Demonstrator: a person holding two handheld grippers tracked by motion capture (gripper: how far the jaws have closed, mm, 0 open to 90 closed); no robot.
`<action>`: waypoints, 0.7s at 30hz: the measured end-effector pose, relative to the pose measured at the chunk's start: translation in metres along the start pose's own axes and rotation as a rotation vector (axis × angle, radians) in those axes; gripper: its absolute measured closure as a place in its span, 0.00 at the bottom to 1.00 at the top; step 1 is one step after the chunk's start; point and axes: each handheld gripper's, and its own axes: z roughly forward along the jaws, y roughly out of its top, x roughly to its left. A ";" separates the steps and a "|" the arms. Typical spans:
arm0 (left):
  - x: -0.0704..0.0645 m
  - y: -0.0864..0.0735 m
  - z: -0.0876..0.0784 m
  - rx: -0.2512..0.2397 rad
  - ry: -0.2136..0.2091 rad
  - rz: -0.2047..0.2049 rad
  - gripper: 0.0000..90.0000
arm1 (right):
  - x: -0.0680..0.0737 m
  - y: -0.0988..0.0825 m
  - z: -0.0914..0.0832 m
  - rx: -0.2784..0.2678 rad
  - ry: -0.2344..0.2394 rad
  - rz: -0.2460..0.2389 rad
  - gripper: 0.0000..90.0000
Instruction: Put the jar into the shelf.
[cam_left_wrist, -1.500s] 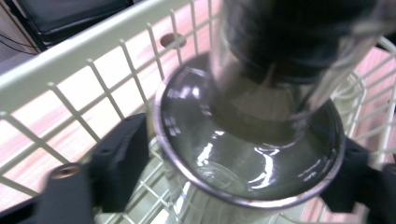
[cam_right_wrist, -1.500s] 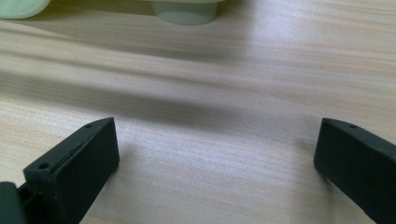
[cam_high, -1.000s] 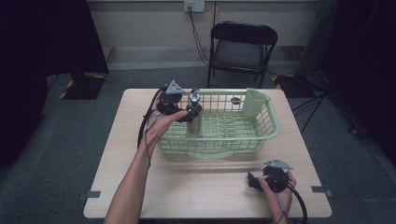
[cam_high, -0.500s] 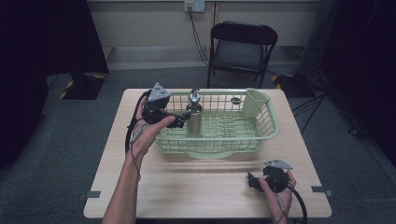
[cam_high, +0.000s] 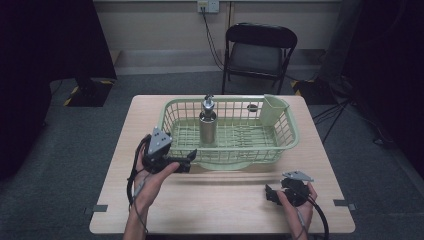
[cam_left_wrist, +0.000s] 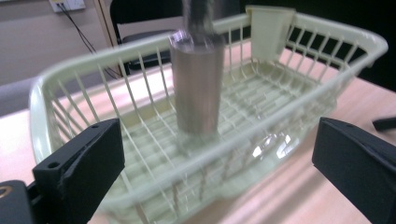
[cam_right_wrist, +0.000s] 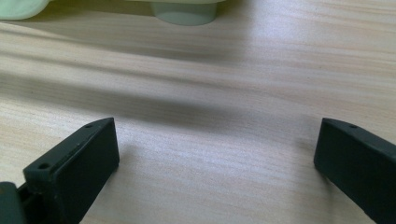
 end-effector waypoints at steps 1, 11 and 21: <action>-0.001 -0.007 0.000 0.004 0.000 -0.012 0.03 | 0.000 0.000 0.000 0.000 0.000 0.000 0.00; -0.007 -0.082 0.031 0.147 0.061 -0.099 0.04 | 0.000 0.000 0.000 0.000 0.000 0.000 0.00; 0.003 -0.111 0.052 0.303 0.185 -0.143 0.04 | 0.000 0.000 0.000 -0.001 -0.001 0.001 0.00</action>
